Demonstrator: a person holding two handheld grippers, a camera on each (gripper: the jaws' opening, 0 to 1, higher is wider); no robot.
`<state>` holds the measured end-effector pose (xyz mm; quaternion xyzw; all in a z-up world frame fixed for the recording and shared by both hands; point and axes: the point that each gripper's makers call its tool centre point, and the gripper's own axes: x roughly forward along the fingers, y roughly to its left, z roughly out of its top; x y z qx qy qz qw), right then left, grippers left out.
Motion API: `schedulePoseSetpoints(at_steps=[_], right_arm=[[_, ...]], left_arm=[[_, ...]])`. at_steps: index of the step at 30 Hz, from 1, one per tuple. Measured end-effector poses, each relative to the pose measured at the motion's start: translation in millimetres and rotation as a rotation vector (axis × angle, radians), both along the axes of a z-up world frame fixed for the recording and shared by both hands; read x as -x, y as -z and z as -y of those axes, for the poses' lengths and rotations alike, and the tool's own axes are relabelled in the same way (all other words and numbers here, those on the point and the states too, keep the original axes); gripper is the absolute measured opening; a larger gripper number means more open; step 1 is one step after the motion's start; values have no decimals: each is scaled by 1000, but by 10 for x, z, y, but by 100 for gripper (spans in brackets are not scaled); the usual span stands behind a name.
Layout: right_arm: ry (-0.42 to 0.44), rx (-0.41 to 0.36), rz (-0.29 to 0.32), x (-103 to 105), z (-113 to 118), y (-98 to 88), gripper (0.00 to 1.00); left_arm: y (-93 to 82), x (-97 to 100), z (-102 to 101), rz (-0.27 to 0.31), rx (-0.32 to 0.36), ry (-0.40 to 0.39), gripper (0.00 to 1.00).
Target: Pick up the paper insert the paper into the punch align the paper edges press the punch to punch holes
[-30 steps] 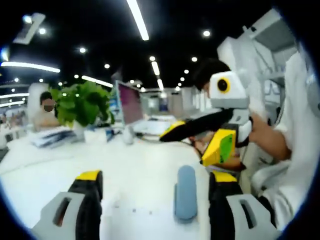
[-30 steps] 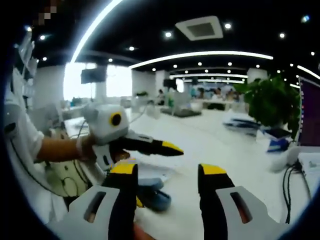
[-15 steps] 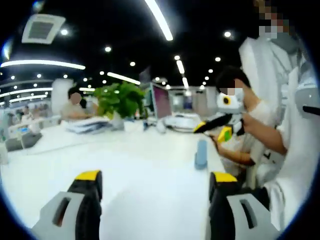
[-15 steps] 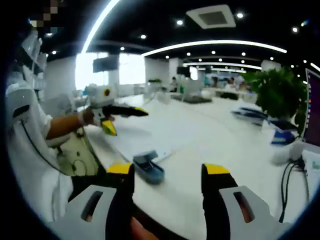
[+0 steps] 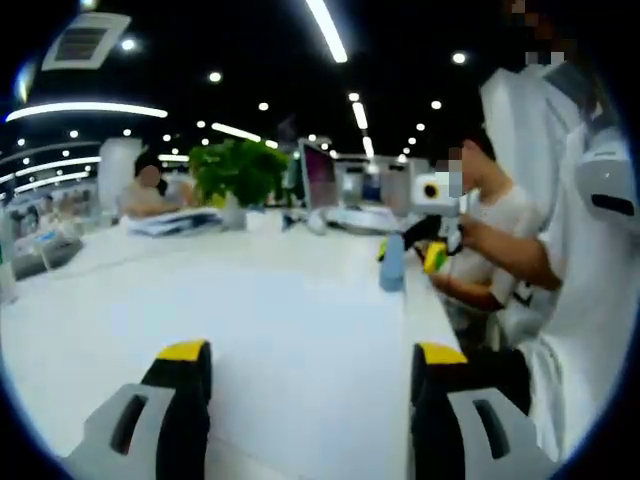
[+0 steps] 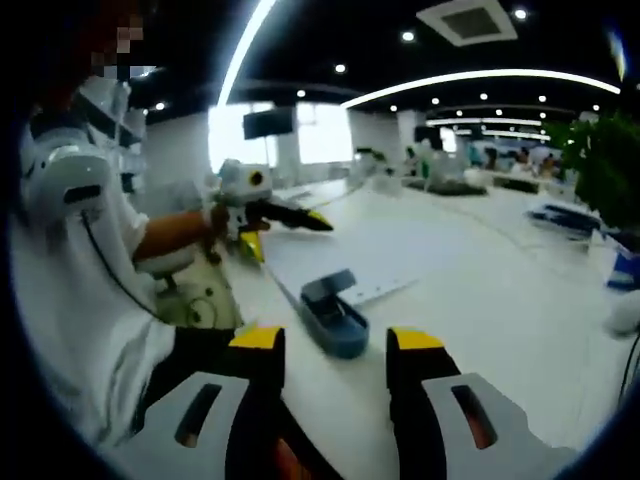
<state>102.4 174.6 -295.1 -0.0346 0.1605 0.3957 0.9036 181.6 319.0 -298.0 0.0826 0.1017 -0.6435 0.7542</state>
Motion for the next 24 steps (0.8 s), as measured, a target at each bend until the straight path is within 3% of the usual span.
schedulePoseSetpoints(at_steps=[6, 12, 24], right_arm=[[-77, -23, -28, -38, -63, 30, 40], [-108, -4, -38, -124, -82, 65, 37], [-177, 7, -44, -108, -145, 113, 26]], left_arm=[[36, 35, 7, 35, -22, 3, 81], [53, 39, 3, 2, -26, -6, 81], [106, -17, -16, 2, -59, -12, 81]])
